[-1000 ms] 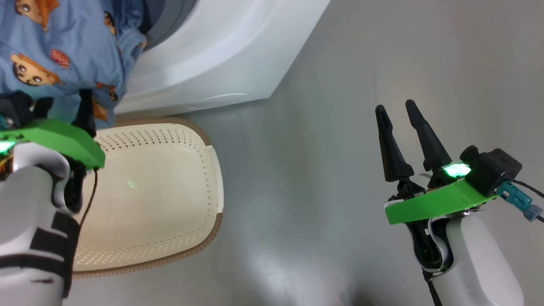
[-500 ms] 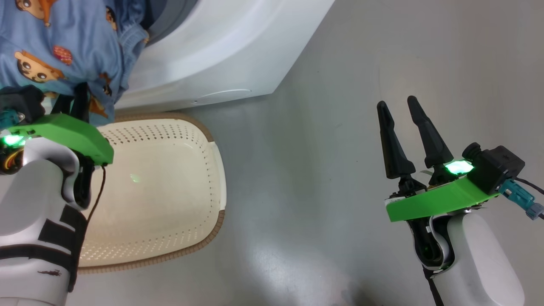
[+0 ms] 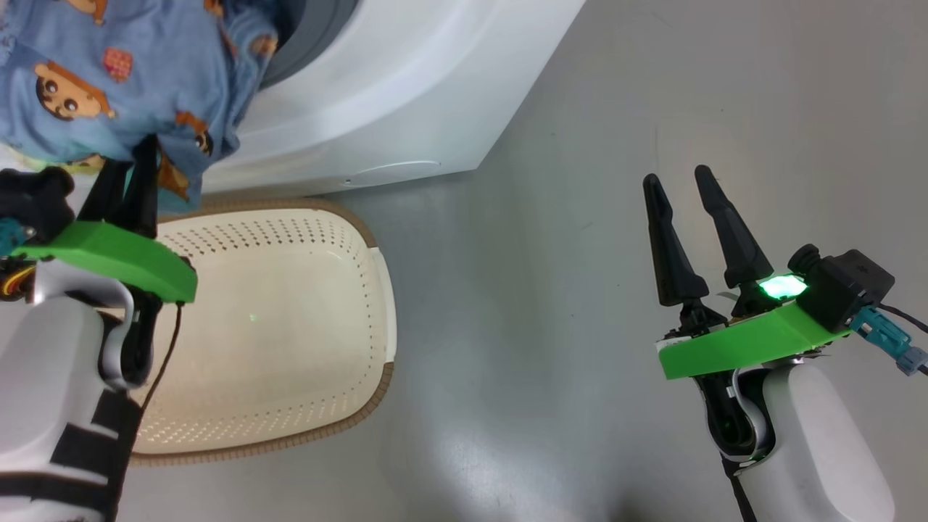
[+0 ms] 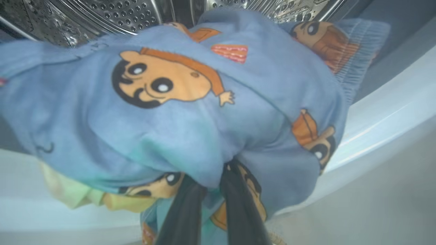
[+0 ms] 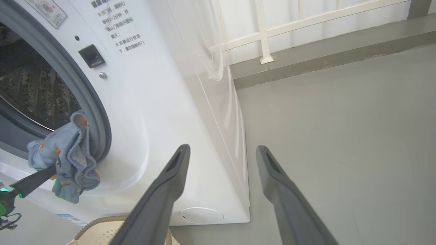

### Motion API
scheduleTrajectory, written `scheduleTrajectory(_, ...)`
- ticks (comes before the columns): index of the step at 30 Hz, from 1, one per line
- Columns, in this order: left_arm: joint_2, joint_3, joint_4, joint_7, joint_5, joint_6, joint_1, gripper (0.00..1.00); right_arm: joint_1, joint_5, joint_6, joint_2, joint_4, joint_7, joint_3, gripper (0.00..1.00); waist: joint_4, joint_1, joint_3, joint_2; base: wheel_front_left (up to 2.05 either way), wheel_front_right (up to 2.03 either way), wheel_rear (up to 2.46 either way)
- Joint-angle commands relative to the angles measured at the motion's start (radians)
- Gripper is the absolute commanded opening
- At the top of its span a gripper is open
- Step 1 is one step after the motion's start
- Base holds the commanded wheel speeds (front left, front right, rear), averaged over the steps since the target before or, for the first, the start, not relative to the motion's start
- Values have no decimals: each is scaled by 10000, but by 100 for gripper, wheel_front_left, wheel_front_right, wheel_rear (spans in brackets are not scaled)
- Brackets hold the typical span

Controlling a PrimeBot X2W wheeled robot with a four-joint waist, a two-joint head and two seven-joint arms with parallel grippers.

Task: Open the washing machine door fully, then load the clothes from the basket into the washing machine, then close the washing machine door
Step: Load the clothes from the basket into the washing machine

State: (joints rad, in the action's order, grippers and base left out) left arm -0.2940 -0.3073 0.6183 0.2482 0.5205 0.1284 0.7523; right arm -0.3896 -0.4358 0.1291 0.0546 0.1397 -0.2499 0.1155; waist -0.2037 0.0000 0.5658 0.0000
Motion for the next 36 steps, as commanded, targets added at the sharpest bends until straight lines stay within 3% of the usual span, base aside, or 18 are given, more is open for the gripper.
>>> scheduleTrajectory(1, -463, 473, -850, 133, -60, 22, -338, 0, 217, -47, 16, -43, -195, -118, 169, 100, 44, 0, -47, 0, 0, 0, 0)
scheduleTrajectory(8, -545, 790, -2528, -19, 29, -191, -574, 0, 234, -14, 16, -43, -162, -118, 219, 100, 147, 0, -58, 0, 0, 0, 0)
scheduleTrajectory(14, -731, 810, -2625, -718, 89, -286, 257, 0, 120, -57, 16, -43, -175, -118, 406, 100, 66, 0, 165, 0, 0, 0, 0)
scheduleTrajectory(21, -1063, 648, -1298, -1514, -169, -260, 2466, 0, -11, -321, 16, -43, -279, -118, 564, 100, -504, 0, 777, 0, 0, 0, 0)
scheduleTrajectory(35, -1199, 384, 1965, -2031, -566, -297, 5972, 0, -110, -724, 16, -43, -402, -118, 761, 100, -1411, 0, 1412, 0, 0, 0, 0)
scheduleTrajectory(36, -1175, 386, 2205, -2166, -545, -354, 6101, 27, -103, -734, 16, -43, -394, -118, 778, 100, -1445, 0, 1402, 0, 0, 0, 0)
